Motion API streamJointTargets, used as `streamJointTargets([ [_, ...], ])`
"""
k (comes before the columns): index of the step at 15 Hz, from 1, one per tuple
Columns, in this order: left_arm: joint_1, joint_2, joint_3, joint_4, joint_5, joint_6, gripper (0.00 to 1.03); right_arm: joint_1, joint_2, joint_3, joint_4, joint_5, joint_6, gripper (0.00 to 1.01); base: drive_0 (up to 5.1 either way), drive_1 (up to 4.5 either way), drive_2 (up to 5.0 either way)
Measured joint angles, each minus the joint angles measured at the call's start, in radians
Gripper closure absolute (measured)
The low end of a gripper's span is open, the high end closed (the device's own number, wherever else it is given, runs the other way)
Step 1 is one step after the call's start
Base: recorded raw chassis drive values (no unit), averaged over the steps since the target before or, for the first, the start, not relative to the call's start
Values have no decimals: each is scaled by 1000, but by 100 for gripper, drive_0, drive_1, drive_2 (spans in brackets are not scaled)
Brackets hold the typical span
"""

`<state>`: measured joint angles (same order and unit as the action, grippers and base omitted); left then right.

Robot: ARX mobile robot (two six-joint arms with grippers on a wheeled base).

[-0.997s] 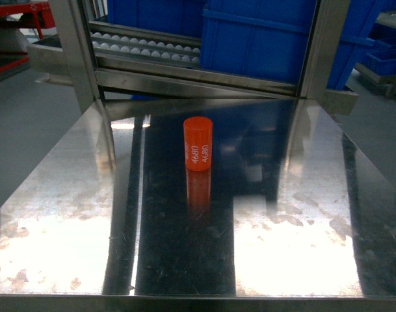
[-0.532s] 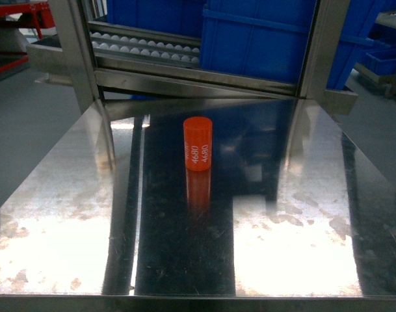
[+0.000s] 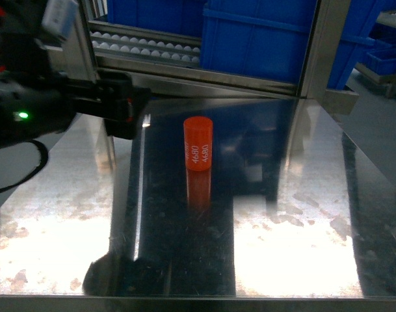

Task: Pick capacitor and pack into box

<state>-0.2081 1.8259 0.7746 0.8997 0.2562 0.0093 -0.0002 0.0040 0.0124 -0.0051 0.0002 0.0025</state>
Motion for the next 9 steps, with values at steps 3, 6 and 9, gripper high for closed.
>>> streamJointTargets([
  [3, -55, 125, 130, -51, 23, 0, 5, 0, 0, 0, 0, 0, 0, 3, 0, 0, 0],
  [6, -108, 208, 240, -69, 29, -1, 5, 0, 0, 0, 0, 0, 0, 3, 0, 0, 0],
  [9, -129, 333, 335, -112, 11, -1, 5, 0, 0, 0, 0, 0, 0, 3, 0, 0, 0],
])
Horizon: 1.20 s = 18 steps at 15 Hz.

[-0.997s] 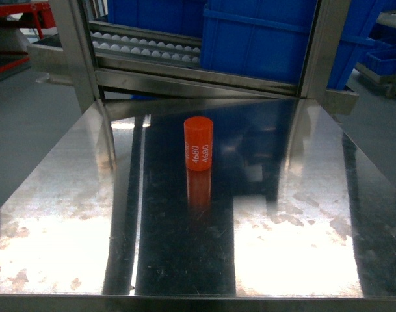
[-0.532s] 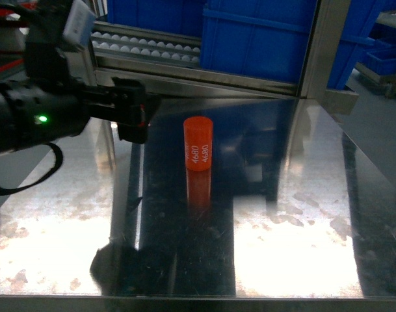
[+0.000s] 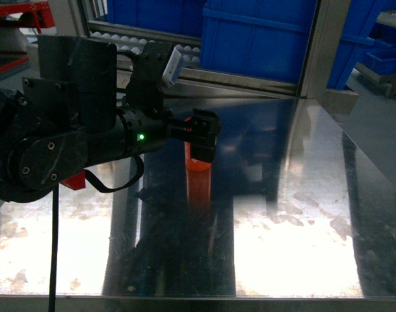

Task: Pick capacitor and pack into box

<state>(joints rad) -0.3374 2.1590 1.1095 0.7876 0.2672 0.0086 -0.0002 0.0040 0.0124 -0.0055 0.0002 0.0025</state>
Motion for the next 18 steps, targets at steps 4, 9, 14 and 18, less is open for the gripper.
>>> streamJointTargets([
  [4, -27, 206, 238, -100, -39, -8, 47, 0, 0, 0, 0, 0, 0, 3, 0, 0, 0],
  [9, -21, 203, 242, -107, -41, -8, 57, 0, 0, 0, 0, 0, 0, 3, 0, 0, 0],
  [14, -12, 172, 194, -77, -69, -8, 58, 0, 0, 0, 0, 0, 0, 3, 0, 0, 0],
  [18, 52, -103, -69, 150, -218, -22, 58, 0, 0, 0, 0, 0, 0, 3, 0, 0, 0],
])
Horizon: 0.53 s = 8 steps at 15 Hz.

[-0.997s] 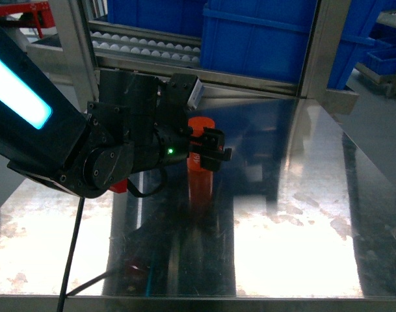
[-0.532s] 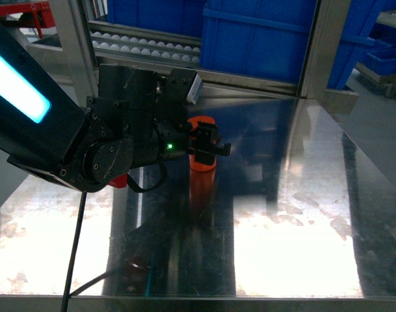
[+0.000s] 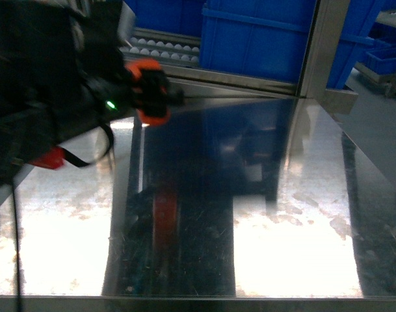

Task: Pick capacitor and pack into box

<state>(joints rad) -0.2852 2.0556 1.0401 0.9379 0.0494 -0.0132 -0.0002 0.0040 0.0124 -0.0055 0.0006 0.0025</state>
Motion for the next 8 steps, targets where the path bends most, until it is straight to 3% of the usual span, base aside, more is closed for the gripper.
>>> streamJointTargets([
  [3, 58, -318, -283, 150, -91, 34, 58, 0, 0, 0, 0, 0, 0, 3, 0, 0, 0],
  [5, 74, -452, -466, 132, -134, 47, 58, 0, 0, 0, 0, 0, 0, 3, 0, 0, 0],
  [8, 109, -652, -548, 57, -156, -2, 58, 0, 0, 0, 0, 0, 0, 3, 0, 0, 0],
])
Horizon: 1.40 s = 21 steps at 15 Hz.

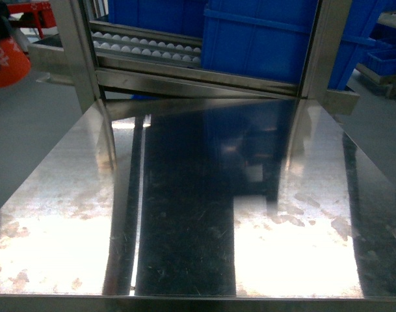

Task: Pick capacitor and pack into box

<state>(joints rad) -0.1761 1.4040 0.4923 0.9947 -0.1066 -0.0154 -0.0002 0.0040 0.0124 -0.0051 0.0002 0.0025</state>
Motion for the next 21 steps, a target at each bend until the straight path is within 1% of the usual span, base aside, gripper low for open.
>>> streamJointTargets([
  [1, 2, -21, -7, 0, -1, -14, 58, 0, 0, 0, 0, 0, 0, 3, 0, 0, 0],
  [3, -3, 0, -20, -17, 4, -29, 58, 0, 0, 0, 0, 0, 0, 3, 0, 0, 0],
  [4, -4, 1, -21, -21, 2, -29, 58, 0, 0, 0, 0, 0, 0, 3, 0, 0, 0],
  [5, 1, -43, -40, -90, -46, -13, 58, 0, 0, 0, 0, 0, 0, 3, 0, 0, 0],
  [6, 19, -97, -103, -87, -46, -3, 58, 0, 0, 0, 0, 0, 0, 3, 0, 0, 0],
  [9, 65, -227, -233, -89, -12, -2, 58, 0, 0, 0, 0, 0, 0, 3, 0, 0, 0],
  [12, 93, -357, -325, -128, 25, -2, 58, 0, 0, 0, 0, 0, 0, 3, 0, 0, 0],
  [13, 156, -444, -372, -175, 93, -2, 58, 0, 0, 0, 0, 0, 0, 3, 0, 0, 0],
  [14, 180, -497, -394, -206, 95, -2, 58, 0, 0, 0, 0, 0, 0, 3, 0, 0, 0],
  [15, 178, -547, -409, -235, 104, -2, 58, 0, 0, 0, 0, 0, 0, 3, 0, 0, 0],
  [16, 176, -545, -438, -171, 106, -2, 58, 0, 0, 0, 0, 0, 0, 3, 0, 0, 0],
  [17, 175, -555, -449, -182, 106, -2, 58, 0, 0, 0, 0, 0, 0, 3, 0, 0, 0],
  [18, 175, -588, -473, -239, 106, -2, 58, 0, 0, 0, 1, 0, 0, 3, 0, 0, 0],
  [21, 175, -736, -478, -348, 106, -2, 58, 0, 0, 0, 0, 0, 0, 3, 0, 0, 0],
])
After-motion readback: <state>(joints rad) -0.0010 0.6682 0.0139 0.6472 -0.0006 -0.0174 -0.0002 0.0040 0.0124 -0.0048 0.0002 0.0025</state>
